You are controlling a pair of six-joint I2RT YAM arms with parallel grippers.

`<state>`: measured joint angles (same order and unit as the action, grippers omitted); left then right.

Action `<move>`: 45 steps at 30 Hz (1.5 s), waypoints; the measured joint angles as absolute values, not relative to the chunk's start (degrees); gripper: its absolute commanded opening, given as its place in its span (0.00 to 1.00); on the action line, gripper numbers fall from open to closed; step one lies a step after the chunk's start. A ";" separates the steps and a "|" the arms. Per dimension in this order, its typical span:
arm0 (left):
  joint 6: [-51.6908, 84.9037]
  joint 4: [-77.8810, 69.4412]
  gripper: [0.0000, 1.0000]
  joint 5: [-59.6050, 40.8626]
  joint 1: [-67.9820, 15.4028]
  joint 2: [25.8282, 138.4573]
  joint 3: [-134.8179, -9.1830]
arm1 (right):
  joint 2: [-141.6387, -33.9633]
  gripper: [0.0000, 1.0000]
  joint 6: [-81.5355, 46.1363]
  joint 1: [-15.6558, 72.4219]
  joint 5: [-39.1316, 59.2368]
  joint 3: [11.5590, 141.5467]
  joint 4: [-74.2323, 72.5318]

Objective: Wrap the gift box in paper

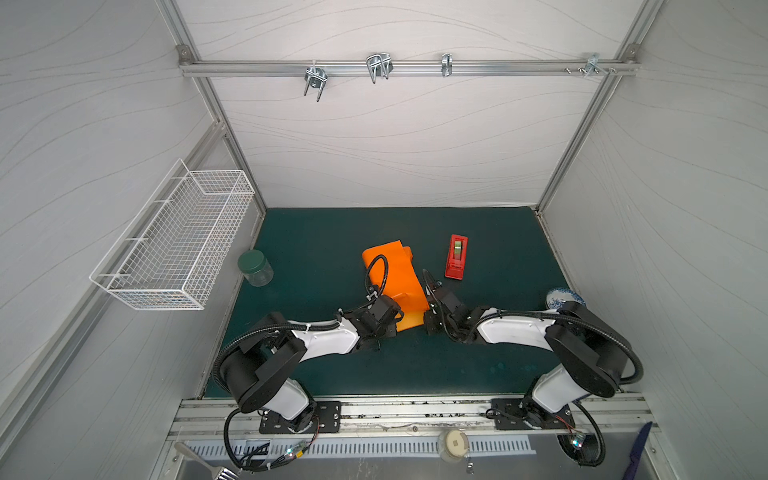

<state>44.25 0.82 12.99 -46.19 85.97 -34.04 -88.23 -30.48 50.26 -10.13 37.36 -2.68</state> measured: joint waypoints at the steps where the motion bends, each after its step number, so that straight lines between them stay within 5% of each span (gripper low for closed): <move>1: 44.23 1.23 0.35 12.93 -46.22 85.62 -34.06 | -87.00 0.41 -29.93 49.71 -8.86 36.75 -2.39; 4: 43.66 3.36 0.45 12.64 -46.24 84.25 -34.02 | -84.51 0.46 -28.80 47.77 -5.41 36.38 -1.65; 12: 42.15 6.68 0.50 12.23 -45.56 82.06 -34.04 | -84.79 0.47 -26.28 45.93 -0.47 39.42 -0.89; 22: 40.45 6.55 0.48 8.47 -41.28 85.78 -37.19 | -90.70 0.32 -24.60 43.90 0.34 44.45 -0.91; 45: 37.89 6.52 0.23 8.69 -41.12 89.47 -40.71 | -95.02 0.07 -25.80 43.79 -0.45 45.08 -2.79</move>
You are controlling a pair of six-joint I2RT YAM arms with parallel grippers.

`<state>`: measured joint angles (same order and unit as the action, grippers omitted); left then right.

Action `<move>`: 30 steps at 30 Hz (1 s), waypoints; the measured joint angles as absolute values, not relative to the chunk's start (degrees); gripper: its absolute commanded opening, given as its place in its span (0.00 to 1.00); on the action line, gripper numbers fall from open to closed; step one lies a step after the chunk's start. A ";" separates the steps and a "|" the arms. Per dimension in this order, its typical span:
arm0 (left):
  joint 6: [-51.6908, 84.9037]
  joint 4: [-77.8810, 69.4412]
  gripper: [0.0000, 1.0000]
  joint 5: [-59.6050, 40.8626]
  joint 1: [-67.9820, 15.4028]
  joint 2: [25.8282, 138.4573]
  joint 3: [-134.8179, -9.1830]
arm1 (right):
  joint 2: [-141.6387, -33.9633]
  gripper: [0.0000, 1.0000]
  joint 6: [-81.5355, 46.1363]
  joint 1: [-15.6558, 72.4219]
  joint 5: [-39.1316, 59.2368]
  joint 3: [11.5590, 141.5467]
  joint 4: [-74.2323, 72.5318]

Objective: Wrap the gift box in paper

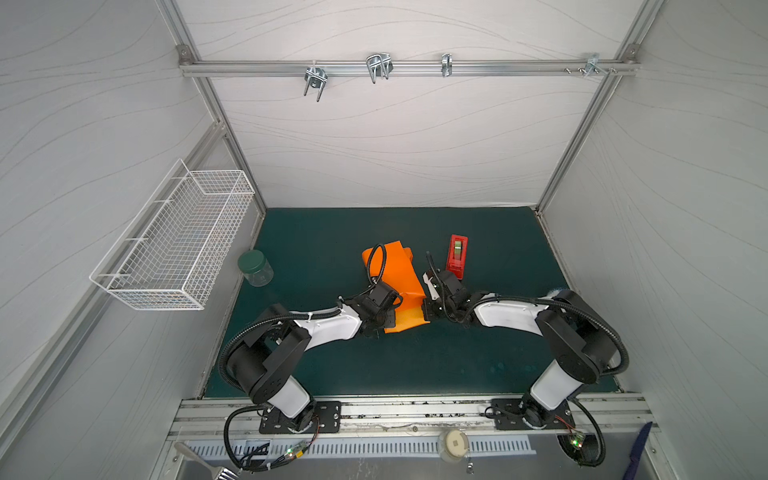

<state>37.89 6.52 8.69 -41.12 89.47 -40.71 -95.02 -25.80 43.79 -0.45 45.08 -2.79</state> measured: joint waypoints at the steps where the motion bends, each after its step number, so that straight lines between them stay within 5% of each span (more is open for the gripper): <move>1: 37.89 6.50 0.22 8.69 -41.12 89.58 -40.71 | -95.13 0.06 -26.00 43.79 -0.45 45.08 -2.94; 14: 38.09 5.56 0.12 8.43 -41.12 90.52 -40.71 | -95.68 0.06 -27.40 43.79 -0.71 45.08 -3.75; 30: 38.04 7.11 0.61 7.88 -41.12 80.77 -37.23 | -91.55 0.32 -27.62 43.77 -1.02 41.89 -3.31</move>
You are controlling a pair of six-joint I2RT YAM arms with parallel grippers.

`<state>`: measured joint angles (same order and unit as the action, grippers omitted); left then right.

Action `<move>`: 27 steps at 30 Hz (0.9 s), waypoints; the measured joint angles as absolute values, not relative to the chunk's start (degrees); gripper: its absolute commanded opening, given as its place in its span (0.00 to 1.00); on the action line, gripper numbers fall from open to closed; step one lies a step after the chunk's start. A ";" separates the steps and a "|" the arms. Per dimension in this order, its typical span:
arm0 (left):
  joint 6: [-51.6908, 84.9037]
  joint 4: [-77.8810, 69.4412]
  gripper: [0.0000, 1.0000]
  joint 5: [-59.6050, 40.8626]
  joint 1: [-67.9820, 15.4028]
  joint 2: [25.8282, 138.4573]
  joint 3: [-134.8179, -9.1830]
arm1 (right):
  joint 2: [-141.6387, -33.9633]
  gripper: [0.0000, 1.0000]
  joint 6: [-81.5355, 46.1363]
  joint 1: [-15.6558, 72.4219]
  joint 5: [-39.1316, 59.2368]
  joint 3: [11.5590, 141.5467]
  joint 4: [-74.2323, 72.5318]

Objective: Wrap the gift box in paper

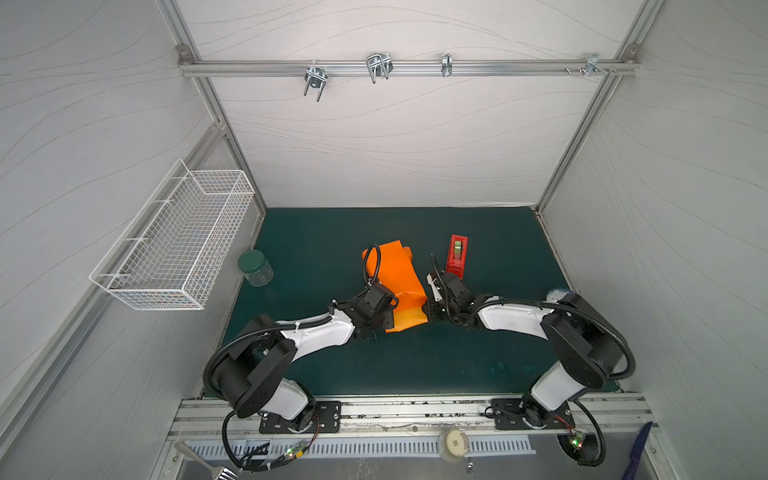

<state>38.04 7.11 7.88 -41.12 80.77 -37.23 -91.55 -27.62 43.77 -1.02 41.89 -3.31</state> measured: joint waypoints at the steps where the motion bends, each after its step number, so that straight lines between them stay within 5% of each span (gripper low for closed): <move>1: 37.82 7.73 0.62 7.94 -41.12 78.87 -36.95 | -90.80 0.34 -27.59 43.77 -0.91 41.45 -3.16; 9: 34.72 15.62 0.56 8.45 -40.62 68.27 -41.30 | -85.19 0.37 -27.57 42.28 2.68 39.48 -1.50; 19: 19.07 20.36 0.61 5.08 -40.16 79.07 -60.12 | -83.94 0.41 -30.46 35.27 12.27 37.76 -2.00; 22: 9.06 21.23 0.71 5.89 -40.10 79.59 -60.51 | -83.42 0.42 -30.92 33.56 14.39 36.93 -2.02; 25: -0.47 21.54 0.99 6.81 -39.57 79.46 -60.45 | -83.07 0.42 -31.05 32.51 15.77 36.71 -2.04; 27: -6.39 21.30 0.99 6.66 -38.35 79.18 -60.05 | -82.87 0.42 -31.07 31.99 16.69 36.64 -2.07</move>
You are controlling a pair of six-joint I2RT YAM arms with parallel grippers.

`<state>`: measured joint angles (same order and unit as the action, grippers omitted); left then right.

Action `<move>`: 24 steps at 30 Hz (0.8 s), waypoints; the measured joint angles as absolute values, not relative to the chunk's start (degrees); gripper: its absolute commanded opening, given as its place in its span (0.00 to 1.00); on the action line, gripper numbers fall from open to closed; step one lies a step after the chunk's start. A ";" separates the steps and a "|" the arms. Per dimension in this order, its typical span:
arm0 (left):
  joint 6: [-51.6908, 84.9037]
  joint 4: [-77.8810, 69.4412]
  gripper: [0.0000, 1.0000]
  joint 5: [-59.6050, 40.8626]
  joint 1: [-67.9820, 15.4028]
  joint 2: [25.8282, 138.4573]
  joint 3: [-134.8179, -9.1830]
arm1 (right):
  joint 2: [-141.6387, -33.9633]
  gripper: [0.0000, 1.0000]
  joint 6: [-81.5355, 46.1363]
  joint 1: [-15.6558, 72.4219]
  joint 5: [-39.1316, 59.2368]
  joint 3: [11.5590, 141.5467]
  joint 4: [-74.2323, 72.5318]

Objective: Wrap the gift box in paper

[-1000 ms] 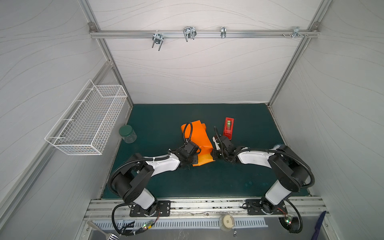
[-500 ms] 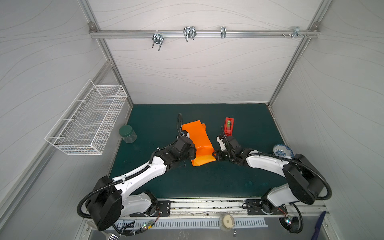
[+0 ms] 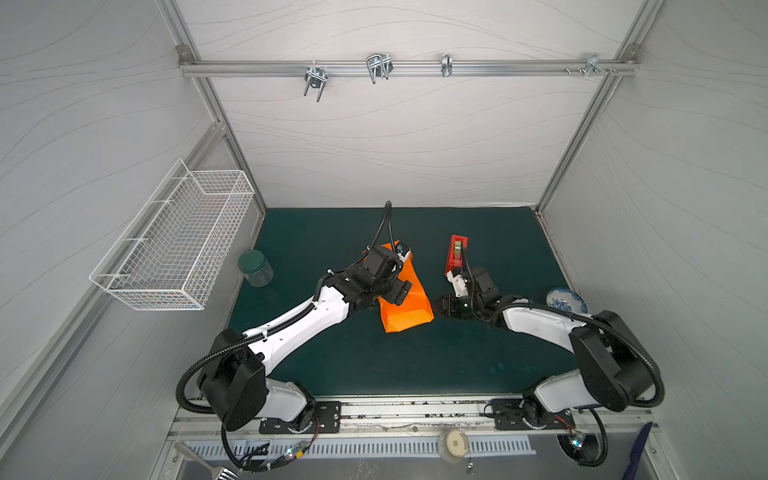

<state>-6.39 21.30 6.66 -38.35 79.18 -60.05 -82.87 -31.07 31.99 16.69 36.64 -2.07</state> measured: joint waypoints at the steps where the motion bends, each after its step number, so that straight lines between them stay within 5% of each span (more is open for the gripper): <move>1: -9.06 20.99 0.99 6.02 -37.56 78.94 -59.64 | -82.81 0.42 -31.05 31.81 16.99 36.58 -2.15; 12: -40.42 16.97 0.99 -6.22 -34.04 77.52 -50.85 | -82.78 0.42 -31.05 30.04 18.94 36.27 -2.59; 24: -52.14 12.97 0.90 -7.70 -31.90 89.12 -51.86 | -84.07 0.43 -31.55 29.87 19.16 36.23 -3.20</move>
<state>-52.14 12.97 -7.70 -31.90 89.12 -51.86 -84.07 -31.55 29.87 19.16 36.23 -3.20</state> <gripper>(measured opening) 0.915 0.427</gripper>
